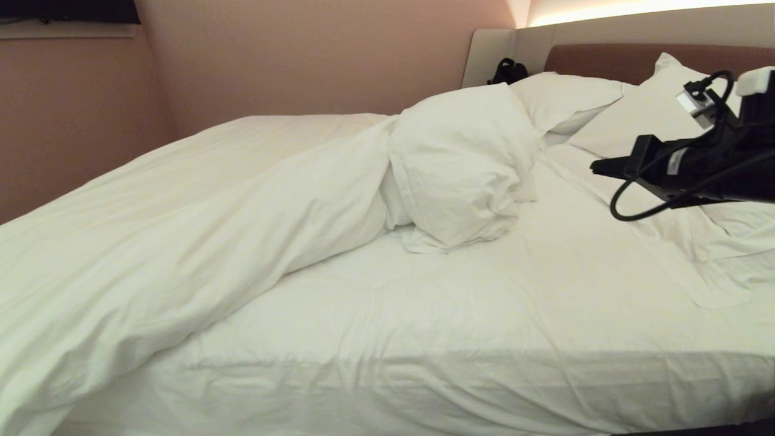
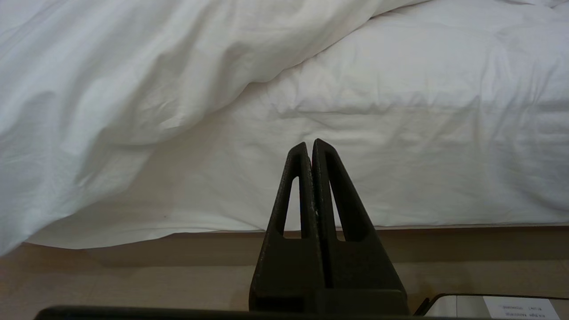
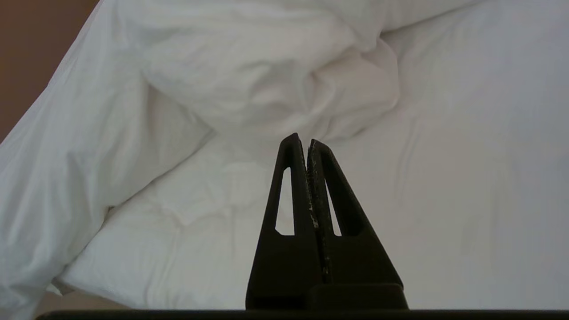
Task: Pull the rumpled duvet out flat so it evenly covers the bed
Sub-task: Hold the folded corner of the quilt
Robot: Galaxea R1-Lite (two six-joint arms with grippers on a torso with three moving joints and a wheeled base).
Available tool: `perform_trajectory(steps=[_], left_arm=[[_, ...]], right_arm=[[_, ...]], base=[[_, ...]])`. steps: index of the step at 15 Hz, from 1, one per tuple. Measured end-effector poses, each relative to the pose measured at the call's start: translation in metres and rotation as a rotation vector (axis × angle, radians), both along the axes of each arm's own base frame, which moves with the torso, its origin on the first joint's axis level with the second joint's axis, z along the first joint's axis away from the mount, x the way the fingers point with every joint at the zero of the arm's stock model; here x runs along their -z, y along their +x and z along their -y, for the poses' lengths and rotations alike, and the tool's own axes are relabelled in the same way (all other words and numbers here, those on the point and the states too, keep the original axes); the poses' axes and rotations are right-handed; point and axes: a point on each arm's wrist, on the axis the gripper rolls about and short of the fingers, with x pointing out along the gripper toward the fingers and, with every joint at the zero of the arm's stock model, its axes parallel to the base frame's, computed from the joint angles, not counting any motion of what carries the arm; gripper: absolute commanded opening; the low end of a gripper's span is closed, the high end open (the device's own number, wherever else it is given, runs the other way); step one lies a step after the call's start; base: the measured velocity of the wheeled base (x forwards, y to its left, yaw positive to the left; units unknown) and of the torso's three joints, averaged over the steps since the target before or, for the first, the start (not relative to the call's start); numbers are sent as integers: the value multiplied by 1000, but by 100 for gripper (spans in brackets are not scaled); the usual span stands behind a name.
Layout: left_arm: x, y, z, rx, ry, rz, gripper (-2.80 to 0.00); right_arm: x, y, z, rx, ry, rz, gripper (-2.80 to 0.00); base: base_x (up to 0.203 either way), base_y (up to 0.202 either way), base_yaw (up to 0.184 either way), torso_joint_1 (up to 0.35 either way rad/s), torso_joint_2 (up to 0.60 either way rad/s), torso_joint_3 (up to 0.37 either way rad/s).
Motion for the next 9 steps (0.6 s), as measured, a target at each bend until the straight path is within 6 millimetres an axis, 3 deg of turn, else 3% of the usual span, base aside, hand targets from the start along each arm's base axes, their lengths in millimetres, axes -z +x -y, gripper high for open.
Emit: perform_trajectory(steps=[3,9], left_arm=[[0,0,0,0,0,0,-280],[0,0,0,0,0,0,-280]], right_arm=[[13,43,-7,-25,2,-54,-280],[59,99,-27,-53,4,-198,-280]], base=[[0,0,0,0,0,0],[0,0,0,0,0,0]])
